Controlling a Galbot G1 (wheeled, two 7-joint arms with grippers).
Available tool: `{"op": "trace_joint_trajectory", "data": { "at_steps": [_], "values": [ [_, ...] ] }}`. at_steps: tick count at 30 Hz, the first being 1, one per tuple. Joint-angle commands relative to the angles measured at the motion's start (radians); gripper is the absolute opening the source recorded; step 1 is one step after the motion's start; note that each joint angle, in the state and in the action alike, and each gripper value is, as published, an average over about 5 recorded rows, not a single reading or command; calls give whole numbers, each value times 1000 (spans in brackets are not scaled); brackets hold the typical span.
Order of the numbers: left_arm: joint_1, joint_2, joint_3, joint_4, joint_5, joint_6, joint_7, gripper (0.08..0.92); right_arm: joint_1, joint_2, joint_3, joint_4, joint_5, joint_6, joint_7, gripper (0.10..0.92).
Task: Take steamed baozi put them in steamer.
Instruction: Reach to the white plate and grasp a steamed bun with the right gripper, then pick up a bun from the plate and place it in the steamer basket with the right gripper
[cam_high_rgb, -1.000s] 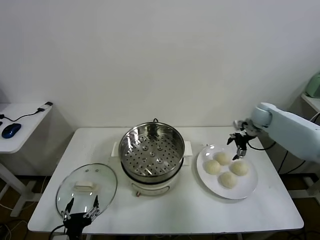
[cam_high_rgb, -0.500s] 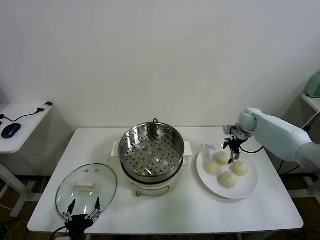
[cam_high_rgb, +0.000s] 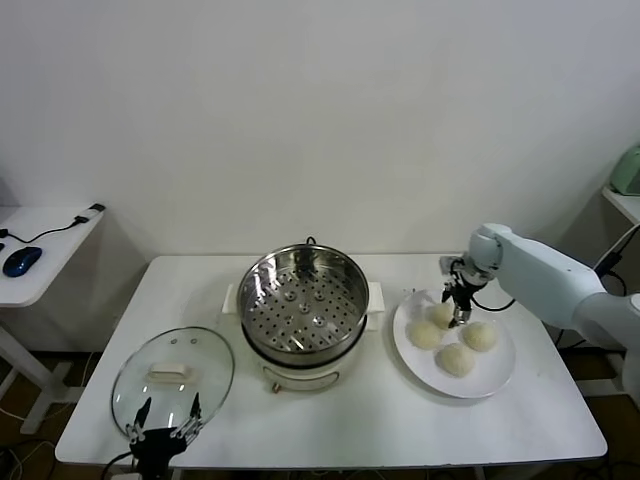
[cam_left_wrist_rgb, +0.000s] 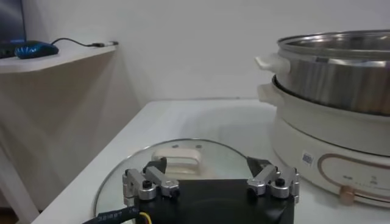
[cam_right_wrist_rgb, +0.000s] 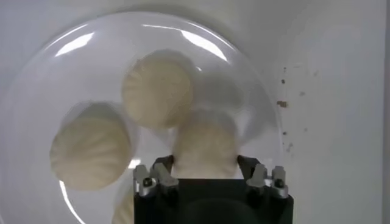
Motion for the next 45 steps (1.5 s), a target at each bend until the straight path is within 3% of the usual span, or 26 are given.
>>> {"op": "trace_joint_trajectory", "data": {
  "at_steps": [1, 9, 14, 19, 23, 26, 29, 35, 39, 45],
  "values": [
    [4, 0, 2, -1, 4, -2, -2, 823, 20, -12, 9, 39, 3, -2, 2, 645],
    [8, -1, 6, -14, 10, -3, -2, 823, 457, -57, -289, 211, 211, 55, -46, 644],
    [8, 1, 11, -23, 11, 0, -2, 823, 730, 33, -408, 321, 345, 159, -53, 645],
    [5, 3, 21, -24, 16, 2, -1, 823, 850, 165, -429, 549, 418, 262, -35, 645],
    [3, 3, 26, -22, 17, 2, -1, 823, 847, 263, -428, 720, 385, 339, -14, 645],
    [3, 3, 29, -25, 18, 3, -1, 823, 803, 310, -437, 769, 253, 428, 6, 645],
    [3, 4, 31, -29, 18, 4, -2, 823, 727, 340, -432, 712, 68, 550, 30, 645],
    [6, 3, 36, -33, 22, 2, -4, 823, 536, 394, -357, 442, -236, 722, 84, 645],
    [9, 4, 42, -30, 25, -1, -5, 823, 430, 428, -303, 294, -320, 758, 106, 645],
    [5, 5, 44, -21, 27, -4, -8, 823, 353, 452, -278, 196, -359, 773, 118, 643]
  ]
}}
